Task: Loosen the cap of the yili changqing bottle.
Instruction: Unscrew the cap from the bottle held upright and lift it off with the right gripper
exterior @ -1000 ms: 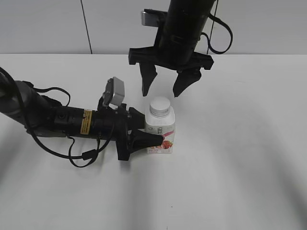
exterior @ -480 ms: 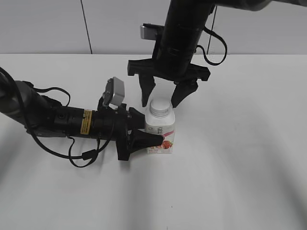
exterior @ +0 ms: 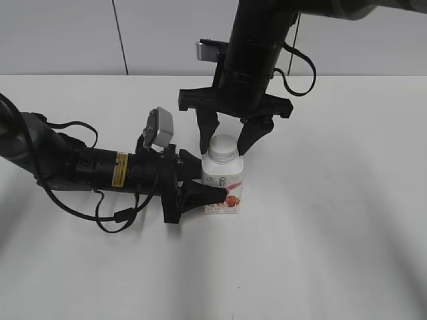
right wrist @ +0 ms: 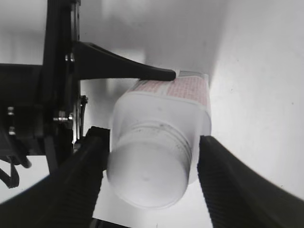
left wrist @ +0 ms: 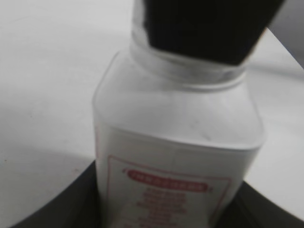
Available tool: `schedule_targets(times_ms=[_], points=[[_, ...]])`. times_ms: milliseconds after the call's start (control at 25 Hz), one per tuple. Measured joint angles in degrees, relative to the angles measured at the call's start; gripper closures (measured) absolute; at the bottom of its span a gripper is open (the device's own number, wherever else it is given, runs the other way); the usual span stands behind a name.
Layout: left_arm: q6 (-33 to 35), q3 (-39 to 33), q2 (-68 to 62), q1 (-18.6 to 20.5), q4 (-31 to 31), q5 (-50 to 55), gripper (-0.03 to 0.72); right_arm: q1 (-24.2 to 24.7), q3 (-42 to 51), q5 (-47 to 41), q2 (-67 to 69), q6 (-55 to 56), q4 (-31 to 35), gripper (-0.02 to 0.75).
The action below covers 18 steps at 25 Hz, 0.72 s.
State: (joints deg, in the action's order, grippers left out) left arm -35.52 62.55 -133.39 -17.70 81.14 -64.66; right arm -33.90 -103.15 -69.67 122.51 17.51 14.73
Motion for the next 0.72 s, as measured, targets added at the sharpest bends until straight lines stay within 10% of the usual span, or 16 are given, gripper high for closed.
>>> schedule_targets(times_ms=[720], points=[[0.0, 0.0, 0.0, 0.1, 0.2, -0.1, 0.305, 0.0, 0.4, -0.2, -0.1, -0.2, 1.2, 0.287]])
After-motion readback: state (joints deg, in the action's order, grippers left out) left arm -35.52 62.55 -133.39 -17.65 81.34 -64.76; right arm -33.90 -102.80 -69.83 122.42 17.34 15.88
